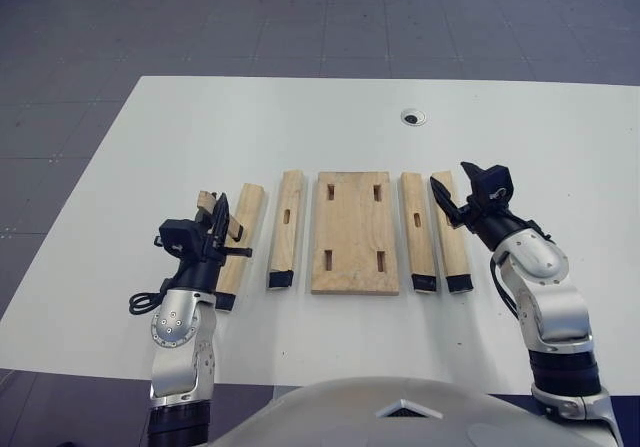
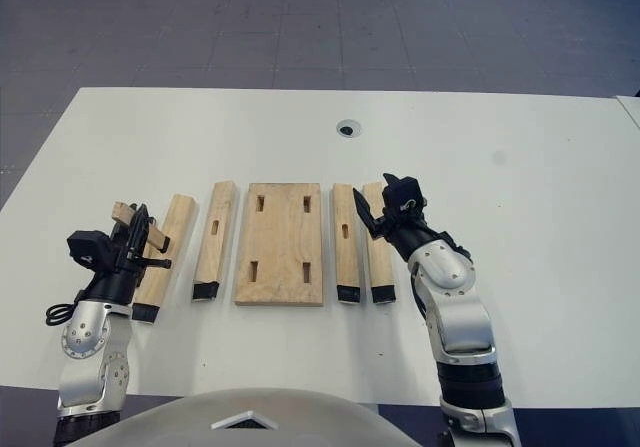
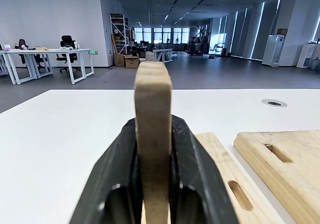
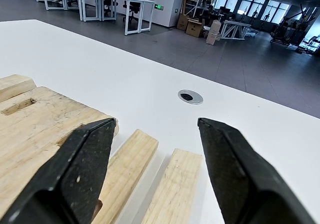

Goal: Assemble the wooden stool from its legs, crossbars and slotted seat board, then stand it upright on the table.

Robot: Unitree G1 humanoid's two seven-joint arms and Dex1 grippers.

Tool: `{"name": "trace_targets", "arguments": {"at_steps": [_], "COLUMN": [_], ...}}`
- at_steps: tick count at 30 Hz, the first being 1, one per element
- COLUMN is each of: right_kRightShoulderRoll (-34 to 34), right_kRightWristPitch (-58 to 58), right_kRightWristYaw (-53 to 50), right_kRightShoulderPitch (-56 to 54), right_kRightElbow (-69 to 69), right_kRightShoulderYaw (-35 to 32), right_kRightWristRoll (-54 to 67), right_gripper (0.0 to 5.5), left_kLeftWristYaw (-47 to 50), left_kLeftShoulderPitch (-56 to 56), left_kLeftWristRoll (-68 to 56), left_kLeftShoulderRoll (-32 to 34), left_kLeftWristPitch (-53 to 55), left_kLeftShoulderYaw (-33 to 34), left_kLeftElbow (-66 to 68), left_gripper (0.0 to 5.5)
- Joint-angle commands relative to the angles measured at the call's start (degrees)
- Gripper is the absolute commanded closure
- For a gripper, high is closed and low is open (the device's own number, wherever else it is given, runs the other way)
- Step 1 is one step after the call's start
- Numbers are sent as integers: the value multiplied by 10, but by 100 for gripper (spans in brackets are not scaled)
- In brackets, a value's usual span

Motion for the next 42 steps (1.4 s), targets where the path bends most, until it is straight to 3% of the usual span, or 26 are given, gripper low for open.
{"name": "trace_targets", "arguments": {"at_steps": [1, 7, 18, 19, 28, 29, 35, 42], "right_kRightShoulderRoll": [1, 0, 2, 2, 1, 1, 3, 11], "right_kRightWristPitch": [4, 1, 3, 4, 1, 1, 1, 1], "right_kRightWristYaw": [-1, 3, 1, 1, 2, 2, -1, -12], "right_kRightShoulderPitch": [-10, -20, -19, -19, -5, -4, 5, 30], "right_kRightElbow": [2, 11, 10, 10, 5, 3, 1, -10], "right_kRightShoulderYaw": [-7, -3, -4, -4, 5, 5, 9, 12], "right_kRightWristRoll": [4, 0, 2, 2, -4, -4, -6, -10], "right_gripper": [248, 248, 248, 248, 248, 248, 248, 248], "left_kLeftWristYaw": [8, 19, 25, 29, 28, 23, 23, 39], "left_kLeftShoulderPitch": [19, -46, -43, -44, -48, -43, -15, -59], "left_kLeftWristRoll": [-5, -11, 7, 12, 22, 21, 10, -92], "left_kLeftShoulderRoll": [-15, -32, -33, -32, -30, -28, 9, 84], "left_kLeftWristPitch": [65, 62, 60, 62, 69, 72, 136, 319], "left_kLeftShoulderYaw": [-4, -11, -10, -11, -11, -12, 15, 81], "left_kLeftElbow": [52, 81, 80, 78, 37, 27, -115, -341], "left_gripper": [508, 508, 508, 471, 322, 301, 301, 301]}}
